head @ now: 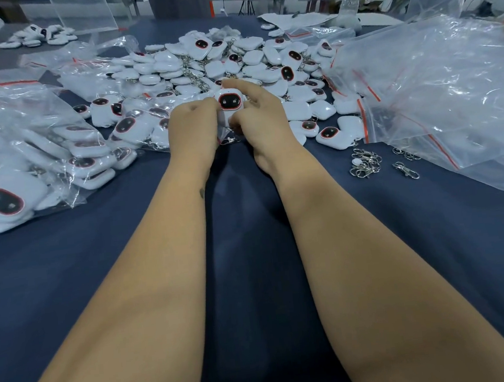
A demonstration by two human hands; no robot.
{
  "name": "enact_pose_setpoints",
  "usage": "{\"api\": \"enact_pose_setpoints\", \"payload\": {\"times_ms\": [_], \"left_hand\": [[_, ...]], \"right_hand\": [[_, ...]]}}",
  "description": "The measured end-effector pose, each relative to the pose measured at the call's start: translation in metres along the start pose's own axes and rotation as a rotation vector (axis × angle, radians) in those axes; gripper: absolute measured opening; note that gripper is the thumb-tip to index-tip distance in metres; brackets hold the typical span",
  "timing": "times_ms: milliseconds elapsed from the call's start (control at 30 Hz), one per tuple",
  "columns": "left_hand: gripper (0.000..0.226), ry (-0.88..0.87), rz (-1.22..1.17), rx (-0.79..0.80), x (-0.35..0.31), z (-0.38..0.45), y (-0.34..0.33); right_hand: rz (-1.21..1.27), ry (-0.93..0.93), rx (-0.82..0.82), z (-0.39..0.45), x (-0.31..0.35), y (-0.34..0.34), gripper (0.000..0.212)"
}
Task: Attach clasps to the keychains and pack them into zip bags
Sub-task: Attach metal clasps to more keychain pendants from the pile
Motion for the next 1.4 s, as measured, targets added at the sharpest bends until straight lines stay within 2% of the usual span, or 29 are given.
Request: {"api": "enact_pose_setpoints", "payload": {"times_ms": [267, 500, 667, 1000, 1167, 1267, 1400], "left_hand": [[0.037, -0.022, -0.033, 0.042, 0.0010, 0.0004, -0.0027], [0.033, -0.029, 0.023, 0.045, 0.0024, 0.0022, -0.0023], [0.021, -0.001, 0.004, 0.052, 0.0026, 0.0013, -0.0026], [0.028, -0.022, -0.024, 0.070, 0.0017, 0.0005, -0.0017], [0.033, -0.016, -0.012, 0.065, 0.0014, -0.0005, -0.0008], [0.021, -0.021, -0.028, 0.079, 0.0004, -0.0015, -0.0015], [0.021, -0.031, -0.040, 0.073, -0.0006, -0.0033, -0.0015]], "right_hand": [[-0.033, -0.027, 0.036, -0.0005, -0.0002, -0.0004, 0.054], [-0.039, -0.011, 0.040, -0.0008, 0.0004, -0.0010, 0.043], [-0.045, 0.003, 0.036, -0.0021, -0.0004, -0.0003, 0.046], [0.030, -0.030, 0.044, -0.0043, 0.0045, -0.0020, 0.036], [-0.015, -0.020, 0.030, -0.0041, 0.0032, -0.0015, 0.043], [0.015, -0.038, 0.005, -0.0039, 0.0026, 0.0004, 0.045], [0.039, -0.055, -0.011, -0.0040, 0.0014, 0.0007, 0.042]]}}
Point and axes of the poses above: each hand's wrist, its own z-axis towards the middle knuckle, its own y-axis out of the back of the hand, x = y × z, the point moved 5 cm from there along z, towards the middle knuckle, and after that the axes turned 7 degrees about -z, right-handed, at the moved point
